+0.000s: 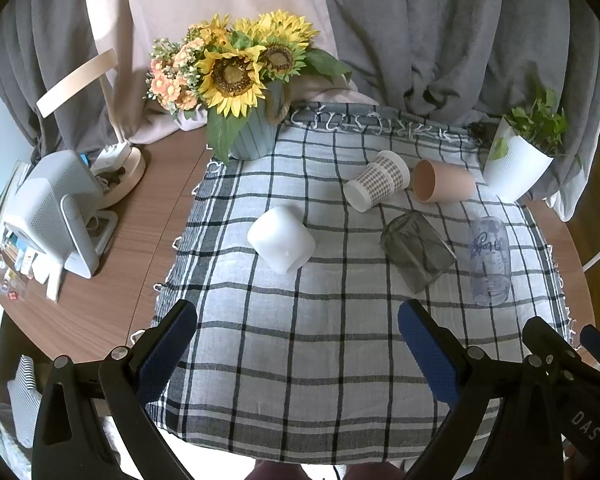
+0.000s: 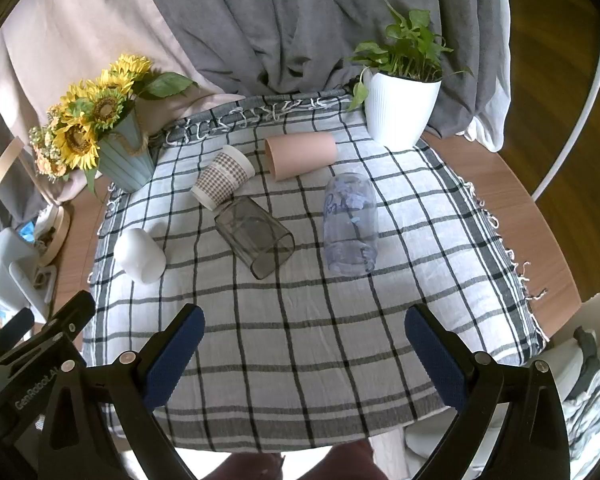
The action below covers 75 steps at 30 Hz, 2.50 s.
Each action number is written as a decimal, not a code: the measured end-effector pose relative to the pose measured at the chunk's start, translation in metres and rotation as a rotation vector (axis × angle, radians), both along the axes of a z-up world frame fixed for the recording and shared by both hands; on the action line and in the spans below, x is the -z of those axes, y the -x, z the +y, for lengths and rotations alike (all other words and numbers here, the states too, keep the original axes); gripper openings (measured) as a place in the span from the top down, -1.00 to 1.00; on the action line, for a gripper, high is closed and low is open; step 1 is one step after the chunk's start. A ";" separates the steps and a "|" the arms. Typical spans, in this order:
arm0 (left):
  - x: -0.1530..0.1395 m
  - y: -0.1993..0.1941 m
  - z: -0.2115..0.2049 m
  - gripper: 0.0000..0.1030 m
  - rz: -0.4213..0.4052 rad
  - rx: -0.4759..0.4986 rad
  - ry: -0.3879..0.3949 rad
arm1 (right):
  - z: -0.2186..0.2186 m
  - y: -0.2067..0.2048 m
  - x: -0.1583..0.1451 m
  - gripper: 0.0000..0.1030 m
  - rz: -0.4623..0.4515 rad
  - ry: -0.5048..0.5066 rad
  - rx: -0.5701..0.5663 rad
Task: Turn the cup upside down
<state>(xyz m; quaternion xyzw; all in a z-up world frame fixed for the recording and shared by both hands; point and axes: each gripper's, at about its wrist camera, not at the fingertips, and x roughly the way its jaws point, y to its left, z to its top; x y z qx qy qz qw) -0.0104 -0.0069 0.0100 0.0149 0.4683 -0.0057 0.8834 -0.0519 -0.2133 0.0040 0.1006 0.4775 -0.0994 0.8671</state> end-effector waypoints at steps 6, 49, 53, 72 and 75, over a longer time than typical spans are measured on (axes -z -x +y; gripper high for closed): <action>0.001 0.000 0.000 -0.99 0.002 -0.004 0.000 | 0.000 -0.003 0.000 -0.97 0.005 -0.002 -0.002; 0.041 -0.037 0.009 -0.99 0.115 -0.206 -0.019 | 0.017 -0.081 0.032 -0.97 0.069 0.025 -0.221; 0.053 -0.042 0.009 -0.99 0.137 -0.270 -0.015 | 0.025 -0.103 0.041 -0.97 0.085 0.044 -0.311; 0.105 -0.065 0.013 -0.99 0.262 -0.433 -0.029 | 0.046 -0.182 0.118 -0.84 0.333 -0.004 -0.525; 0.115 -0.069 0.011 -0.99 0.288 -0.421 -0.034 | 0.044 -0.186 0.125 -0.84 0.337 0.034 -0.511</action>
